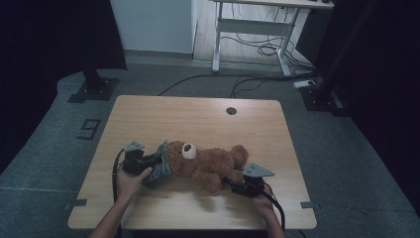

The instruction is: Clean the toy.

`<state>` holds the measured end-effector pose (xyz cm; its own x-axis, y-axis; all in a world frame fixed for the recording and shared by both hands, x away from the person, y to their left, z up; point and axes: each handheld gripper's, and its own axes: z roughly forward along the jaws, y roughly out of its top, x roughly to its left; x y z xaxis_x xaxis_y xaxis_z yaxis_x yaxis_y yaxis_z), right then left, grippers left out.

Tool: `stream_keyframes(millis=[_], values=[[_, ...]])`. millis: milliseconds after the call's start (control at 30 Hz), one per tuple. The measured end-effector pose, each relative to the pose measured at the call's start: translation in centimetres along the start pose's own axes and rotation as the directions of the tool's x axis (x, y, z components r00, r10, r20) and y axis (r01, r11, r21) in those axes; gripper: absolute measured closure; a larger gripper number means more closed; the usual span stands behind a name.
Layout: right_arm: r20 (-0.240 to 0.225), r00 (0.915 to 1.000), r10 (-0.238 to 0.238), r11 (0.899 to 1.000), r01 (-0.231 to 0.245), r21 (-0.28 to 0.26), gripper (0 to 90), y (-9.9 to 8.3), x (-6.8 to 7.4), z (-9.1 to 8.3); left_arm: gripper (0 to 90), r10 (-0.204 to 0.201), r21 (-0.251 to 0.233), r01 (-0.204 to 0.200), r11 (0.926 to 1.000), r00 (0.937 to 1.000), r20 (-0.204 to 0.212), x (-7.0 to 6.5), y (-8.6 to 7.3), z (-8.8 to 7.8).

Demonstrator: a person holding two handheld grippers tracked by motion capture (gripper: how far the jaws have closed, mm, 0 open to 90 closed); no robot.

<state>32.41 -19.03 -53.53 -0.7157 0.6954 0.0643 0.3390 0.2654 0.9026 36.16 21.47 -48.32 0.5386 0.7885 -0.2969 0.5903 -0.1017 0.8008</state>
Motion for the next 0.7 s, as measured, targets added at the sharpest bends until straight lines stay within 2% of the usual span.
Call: stream_keyframes(millis=[133,200,300,367,500,567,667,700], values=[[-0.004,1.0,0.005,1.0,-0.006,-0.004,46.0,-0.1,-0.2,0.0,79.3,0.05,-0.05,-0.047,0.9976,0.9973,0.054,-2.6,2.2,-0.5],[-0.004,1.0,0.001,1.0,-0.001,-0.006,46.0,-0.1,-0.2,0.0,79.2,0.08,-0.046,-0.077,0.996,0.9933,0.083,-4.1,3.1,0.1],[-0.003,1.0,0.001,1.0,-0.001,-0.003,46.0,-0.1,-0.1,0.0,78.9,0.137,-0.025,-0.135,0.9905,0.989,0.056,-5.6,3.6,1.5],[0.0,1.0,0.001,1.0,-0.001,-0.004,46.0,-0.1,-0.1,0.0,78.9,0.14,-0.024,-0.139,0.99,0.9897,0.029,-5.4,3.6,2.1],[-0.003,0.9999,-0.01,1.0,0.01,-0.005,46.0,-0.1,0.0,0.1,79.0,0.078,0.02,-0.078,0.9967,0.9969,0.01,-3.3,2.6,3.0],[-0.001,0.9998,-0.018,1.0,0.018,-0.003,46.0,0.0,0.2,0.2,79.1,0.048,0.027,-0.048,0.9985,0.9988,0.013,-2.3,2.0,3.0],[-0.001,0.9999,-0.017,1.0,0.017,-0.003,46.0,-0.1,0.2,0.2,79.1,0.046,0.05,-0.044,0.9977,0.9986,-0.026,-1.3,1.4,2.8],[-0.001,0.9999,-0.016,1.0,0.016,-0.001,46.0,-0.1,0.2,0.2,79.1,0.035,0.058,-0.033,0.9978,0.9991,-0.026,-1.0,1.2,2.8]])
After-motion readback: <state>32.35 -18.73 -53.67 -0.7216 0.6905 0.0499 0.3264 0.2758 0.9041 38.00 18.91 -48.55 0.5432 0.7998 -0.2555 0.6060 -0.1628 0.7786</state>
